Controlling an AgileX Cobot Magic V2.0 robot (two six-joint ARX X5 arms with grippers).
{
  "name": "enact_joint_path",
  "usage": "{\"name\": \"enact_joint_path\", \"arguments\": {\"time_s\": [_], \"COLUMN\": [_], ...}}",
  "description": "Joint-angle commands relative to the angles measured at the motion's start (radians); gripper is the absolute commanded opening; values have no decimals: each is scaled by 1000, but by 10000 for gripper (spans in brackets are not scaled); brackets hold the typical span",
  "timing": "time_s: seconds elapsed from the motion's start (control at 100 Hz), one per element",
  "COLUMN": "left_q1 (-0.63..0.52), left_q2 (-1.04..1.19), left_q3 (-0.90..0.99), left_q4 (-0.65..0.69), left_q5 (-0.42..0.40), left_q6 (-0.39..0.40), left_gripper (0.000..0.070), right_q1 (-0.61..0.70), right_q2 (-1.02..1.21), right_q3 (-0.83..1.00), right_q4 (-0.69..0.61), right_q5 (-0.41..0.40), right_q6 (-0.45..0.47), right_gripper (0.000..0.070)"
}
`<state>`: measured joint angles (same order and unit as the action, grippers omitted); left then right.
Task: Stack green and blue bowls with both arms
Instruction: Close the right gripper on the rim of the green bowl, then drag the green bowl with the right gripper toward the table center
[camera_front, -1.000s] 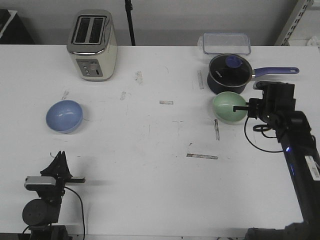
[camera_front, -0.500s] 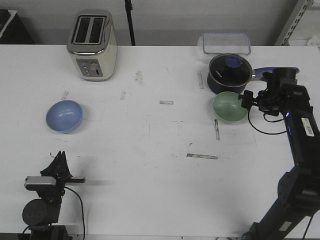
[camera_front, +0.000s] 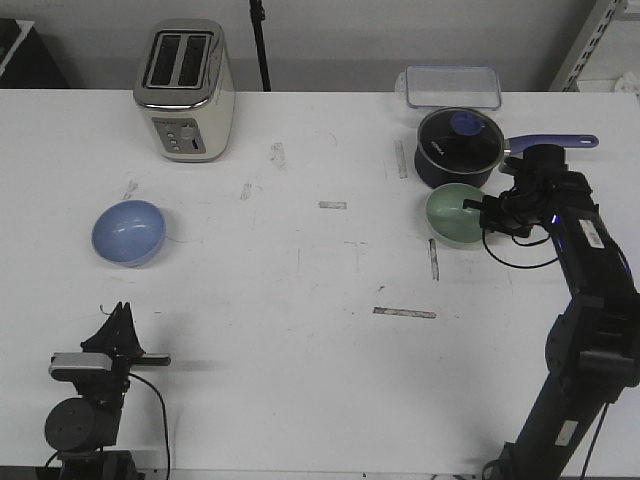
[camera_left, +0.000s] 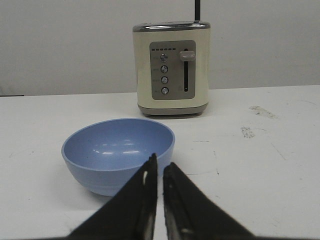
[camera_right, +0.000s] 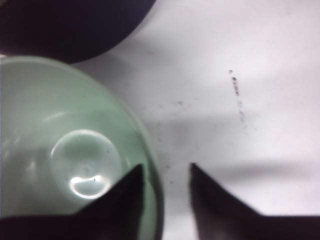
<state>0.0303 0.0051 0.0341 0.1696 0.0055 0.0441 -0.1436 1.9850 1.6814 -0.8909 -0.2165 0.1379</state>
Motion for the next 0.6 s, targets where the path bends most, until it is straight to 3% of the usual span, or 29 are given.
{"name": "enact_joint_path", "arguments": {"time_s": [0.0,0.34,0.59], "left_q1": [2,2,2], "left_q2": [0,0,0], "left_q3": [-22,-22,-22], "left_q4": [11,11,11], "left_q5": [2,2,2], "left_q6": [15,15,15], "left_gripper": [44,44,44], "right_q1": [2,39,178], "right_q2": [21,-11,-40], "right_q3": [20,63,116], "right_q4": [22,-2,-52], "right_q5": [-1,-5,-4], "right_q6": [0,29,154], "right_gripper": [11,11,10]}}
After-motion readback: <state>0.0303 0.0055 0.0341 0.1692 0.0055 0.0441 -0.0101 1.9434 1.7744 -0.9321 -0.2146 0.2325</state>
